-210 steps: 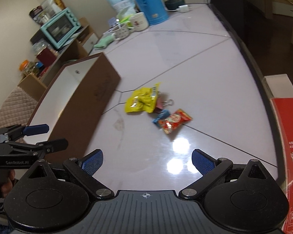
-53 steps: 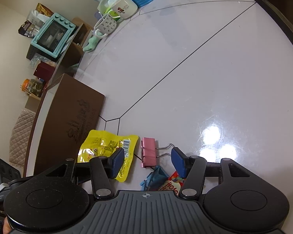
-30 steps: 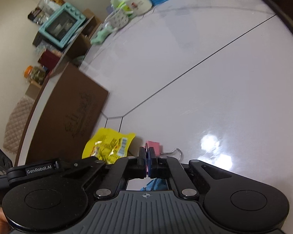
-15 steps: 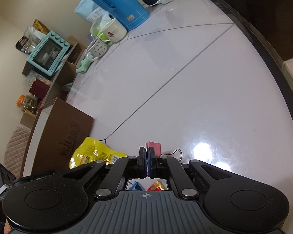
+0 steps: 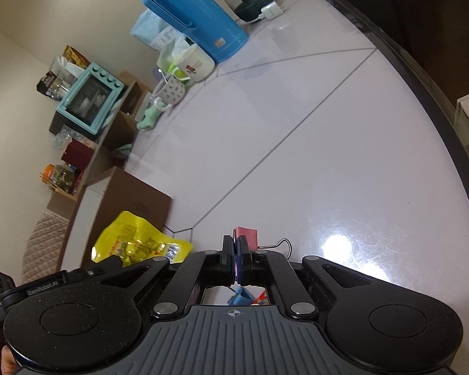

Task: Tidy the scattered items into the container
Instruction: 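Carry the yellow pouch and pink clip over the box with both grippers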

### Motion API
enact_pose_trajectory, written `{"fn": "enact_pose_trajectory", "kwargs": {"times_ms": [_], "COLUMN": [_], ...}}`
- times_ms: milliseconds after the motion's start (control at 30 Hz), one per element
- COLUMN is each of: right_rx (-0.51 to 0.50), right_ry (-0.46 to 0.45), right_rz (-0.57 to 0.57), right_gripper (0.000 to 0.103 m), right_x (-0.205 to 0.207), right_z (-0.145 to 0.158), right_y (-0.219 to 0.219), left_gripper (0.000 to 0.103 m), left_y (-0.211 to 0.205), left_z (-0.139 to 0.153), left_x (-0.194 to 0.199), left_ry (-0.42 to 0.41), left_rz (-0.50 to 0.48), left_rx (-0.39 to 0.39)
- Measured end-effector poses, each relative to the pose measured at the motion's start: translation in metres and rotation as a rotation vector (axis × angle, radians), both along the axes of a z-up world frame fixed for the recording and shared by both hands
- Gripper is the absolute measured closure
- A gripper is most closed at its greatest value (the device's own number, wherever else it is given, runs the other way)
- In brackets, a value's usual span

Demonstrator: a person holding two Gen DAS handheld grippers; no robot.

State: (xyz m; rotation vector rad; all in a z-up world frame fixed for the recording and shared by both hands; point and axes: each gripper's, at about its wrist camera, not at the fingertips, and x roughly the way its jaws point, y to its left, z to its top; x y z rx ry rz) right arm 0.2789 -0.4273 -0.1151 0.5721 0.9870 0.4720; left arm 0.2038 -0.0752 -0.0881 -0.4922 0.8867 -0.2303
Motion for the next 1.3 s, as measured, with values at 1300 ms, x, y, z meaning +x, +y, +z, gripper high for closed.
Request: {"fn": "enact_pose_trajectory", "kwargs": {"times_ms": [1300], "right_rx": [0.044], "right_ry": [-0.103], "right_rz": [-0.051], "right_gripper": [0.103], "right_x": [-0.074], "right_z": [0.055], "right_y": [0.102], "left_gripper": [0.103], "left_y": [0.135], "left_z": [0.06], "left_x": [-0.042], "left_ry": [-0.071], "left_rz": [-0.047], "left_rx": [0.23]}}
